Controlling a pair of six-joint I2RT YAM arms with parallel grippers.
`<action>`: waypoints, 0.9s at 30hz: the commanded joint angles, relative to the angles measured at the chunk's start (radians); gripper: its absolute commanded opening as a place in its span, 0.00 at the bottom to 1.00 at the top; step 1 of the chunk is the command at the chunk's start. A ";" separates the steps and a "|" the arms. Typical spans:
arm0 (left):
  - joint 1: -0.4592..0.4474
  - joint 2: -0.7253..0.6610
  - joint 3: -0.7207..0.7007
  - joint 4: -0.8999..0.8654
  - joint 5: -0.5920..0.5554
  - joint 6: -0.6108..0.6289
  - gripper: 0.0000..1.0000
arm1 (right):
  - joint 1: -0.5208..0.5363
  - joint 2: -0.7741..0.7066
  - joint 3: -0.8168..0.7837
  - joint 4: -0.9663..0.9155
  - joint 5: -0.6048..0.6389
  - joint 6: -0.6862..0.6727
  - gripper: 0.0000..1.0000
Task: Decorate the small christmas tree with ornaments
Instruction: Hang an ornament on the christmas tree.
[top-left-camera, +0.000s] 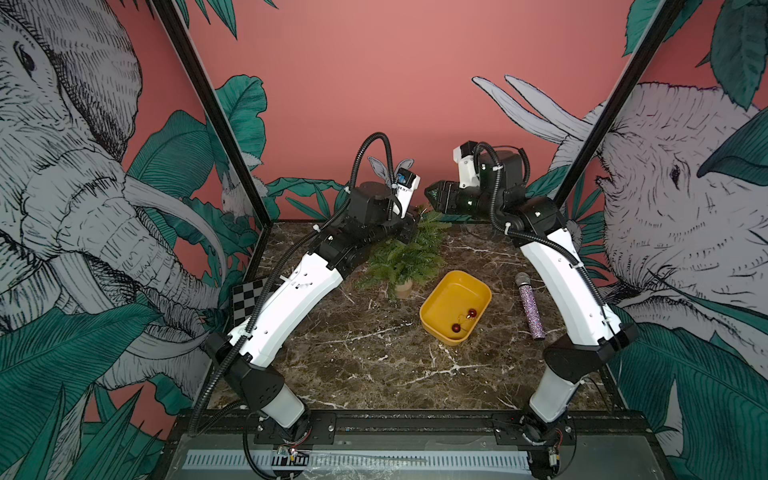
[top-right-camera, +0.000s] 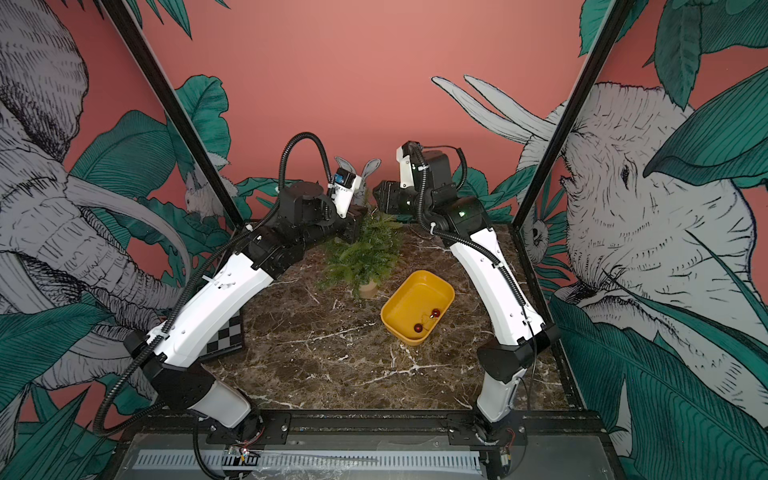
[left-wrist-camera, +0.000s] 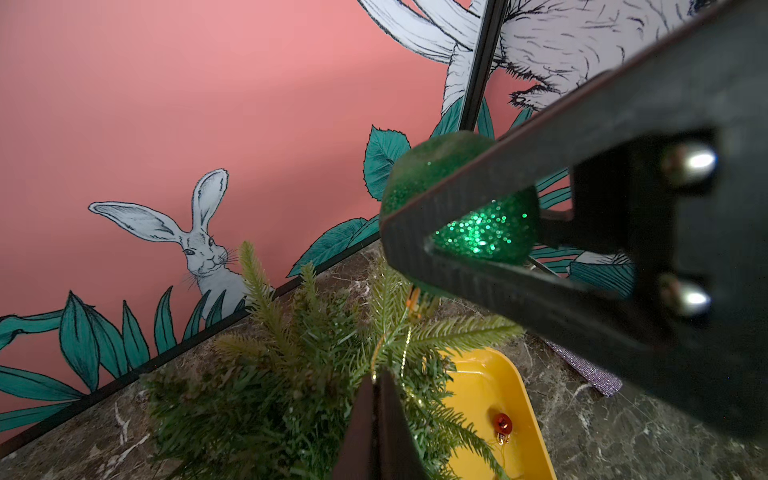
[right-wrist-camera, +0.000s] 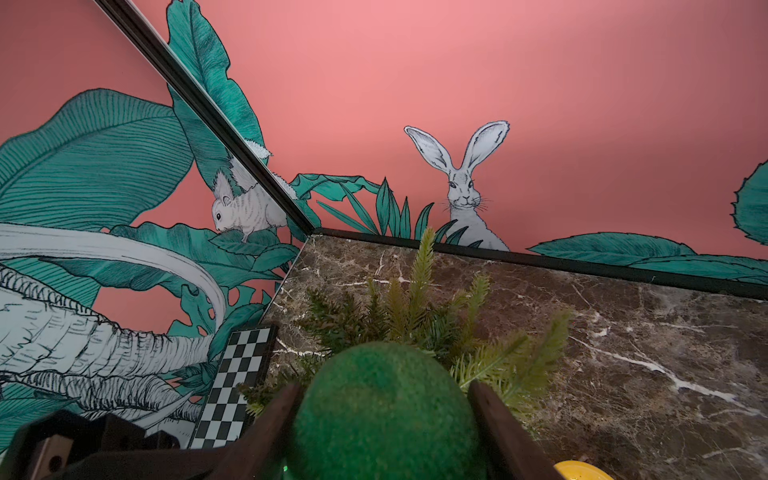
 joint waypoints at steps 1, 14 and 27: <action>0.006 0.005 0.039 -0.021 0.010 -0.015 0.00 | -0.010 0.019 0.007 0.038 -0.009 0.014 0.50; 0.009 -0.001 0.012 -0.036 -0.001 -0.036 0.00 | -0.017 0.017 -0.049 0.045 -0.016 0.023 0.50; 0.009 -0.010 -0.012 -0.033 0.006 -0.045 0.00 | -0.029 -0.056 -0.188 0.128 -0.017 0.056 0.50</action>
